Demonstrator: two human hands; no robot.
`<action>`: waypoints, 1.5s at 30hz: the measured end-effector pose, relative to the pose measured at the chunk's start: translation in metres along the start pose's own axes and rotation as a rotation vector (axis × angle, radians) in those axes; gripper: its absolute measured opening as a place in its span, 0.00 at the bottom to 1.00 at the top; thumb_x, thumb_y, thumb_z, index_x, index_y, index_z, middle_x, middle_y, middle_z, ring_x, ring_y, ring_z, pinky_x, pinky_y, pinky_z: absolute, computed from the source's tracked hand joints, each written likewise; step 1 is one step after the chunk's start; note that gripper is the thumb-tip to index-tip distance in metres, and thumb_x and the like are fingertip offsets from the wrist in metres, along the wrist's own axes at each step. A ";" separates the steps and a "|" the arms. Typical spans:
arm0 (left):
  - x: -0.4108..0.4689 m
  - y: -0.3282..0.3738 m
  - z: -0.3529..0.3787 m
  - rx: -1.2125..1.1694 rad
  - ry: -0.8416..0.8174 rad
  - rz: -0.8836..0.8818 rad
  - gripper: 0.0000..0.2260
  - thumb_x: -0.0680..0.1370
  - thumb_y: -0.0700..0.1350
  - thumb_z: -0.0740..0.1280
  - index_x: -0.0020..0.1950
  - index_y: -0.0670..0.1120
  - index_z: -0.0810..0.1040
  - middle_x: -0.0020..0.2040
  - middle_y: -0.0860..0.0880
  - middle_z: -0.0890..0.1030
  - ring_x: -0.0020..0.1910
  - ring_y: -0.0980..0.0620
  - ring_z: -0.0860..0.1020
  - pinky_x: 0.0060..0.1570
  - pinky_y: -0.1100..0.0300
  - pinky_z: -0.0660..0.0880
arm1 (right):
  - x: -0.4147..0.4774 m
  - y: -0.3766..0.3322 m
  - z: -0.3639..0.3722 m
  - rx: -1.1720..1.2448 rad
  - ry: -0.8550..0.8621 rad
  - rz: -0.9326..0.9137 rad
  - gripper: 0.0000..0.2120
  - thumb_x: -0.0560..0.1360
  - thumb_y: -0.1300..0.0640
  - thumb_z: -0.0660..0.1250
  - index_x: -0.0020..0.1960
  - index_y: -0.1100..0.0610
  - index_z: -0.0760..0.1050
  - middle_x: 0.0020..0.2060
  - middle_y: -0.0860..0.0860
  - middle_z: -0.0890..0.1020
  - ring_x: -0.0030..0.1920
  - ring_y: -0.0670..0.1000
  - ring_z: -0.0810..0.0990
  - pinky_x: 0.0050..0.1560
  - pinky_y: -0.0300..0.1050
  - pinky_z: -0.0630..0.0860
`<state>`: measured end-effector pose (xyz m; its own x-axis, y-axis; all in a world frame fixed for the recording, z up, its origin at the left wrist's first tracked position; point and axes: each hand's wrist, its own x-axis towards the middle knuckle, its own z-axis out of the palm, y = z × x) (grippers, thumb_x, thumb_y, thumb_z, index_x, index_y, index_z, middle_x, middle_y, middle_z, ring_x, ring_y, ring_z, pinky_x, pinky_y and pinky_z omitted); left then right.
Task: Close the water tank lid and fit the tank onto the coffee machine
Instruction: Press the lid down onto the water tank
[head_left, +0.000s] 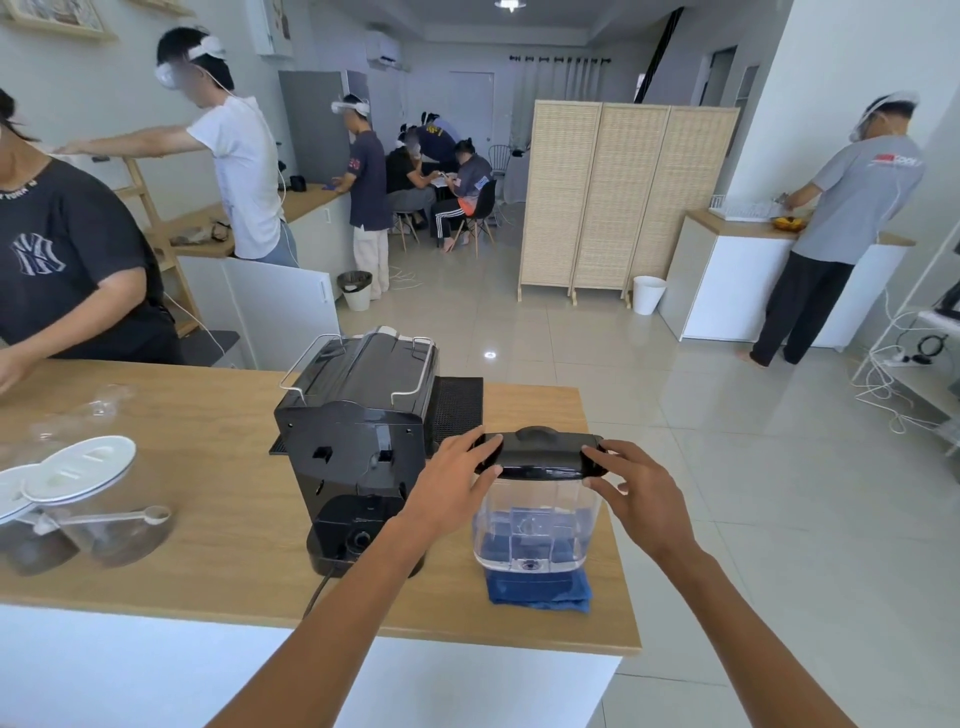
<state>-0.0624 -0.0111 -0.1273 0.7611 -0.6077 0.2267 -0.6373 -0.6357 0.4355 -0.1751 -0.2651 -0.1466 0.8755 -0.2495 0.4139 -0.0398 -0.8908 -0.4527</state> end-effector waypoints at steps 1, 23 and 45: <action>0.000 0.000 0.001 -0.008 0.006 0.001 0.23 0.83 0.54 0.58 0.77 0.53 0.63 0.79 0.51 0.62 0.77 0.51 0.59 0.73 0.51 0.62 | 0.001 0.001 0.000 0.007 0.001 0.000 0.20 0.76 0.49 0.70 0.68 0.46 0.78 0.66 0.48 0.79 0.58 0.50 0.81 0.50 0.45 0.83; -0.011 -0.012 0.031 -0.217 0.153 -0.097 0.25 0.79 0.65 0.55 0.76 0.65 0.56 0.45 0.56 0.78 0.30 0.59 0.72 0.37 0.63 0.75 | -0.009 0.000 0.021 0.409 -0.032 0.135 0.24 0.81 0.44 0.56 0.77 0.39 0.63 0.68 0.37 0.72 0.59 0.42 0.78 0.52 0.21 0.72; -0.018 -0.006 0.034 -0.432 -0.046 -0.097 0.39 0.77 0.52 0.67 0.79 0.59 0.45 0.77 0.42 0.62 0.72 0.39 0.67 0.72 0.44 0.64 | -0.008 0.005 0.037 0.442 -0.157 0.149 0.50 0.67 0.56 0.80 0.75 0.31 0.53 0.70 0.38 0.71 0.61 0.55 0.79 0.65 0.51 0.78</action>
<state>-0.0764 -0.0125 -0.1633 0.8025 -0.5819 0.1318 -0.4468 -0.4398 0.7790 -0.1640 -0.2533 -0.1809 0.9393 -0.2714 0.2099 0.0079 -0.5945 -0.8041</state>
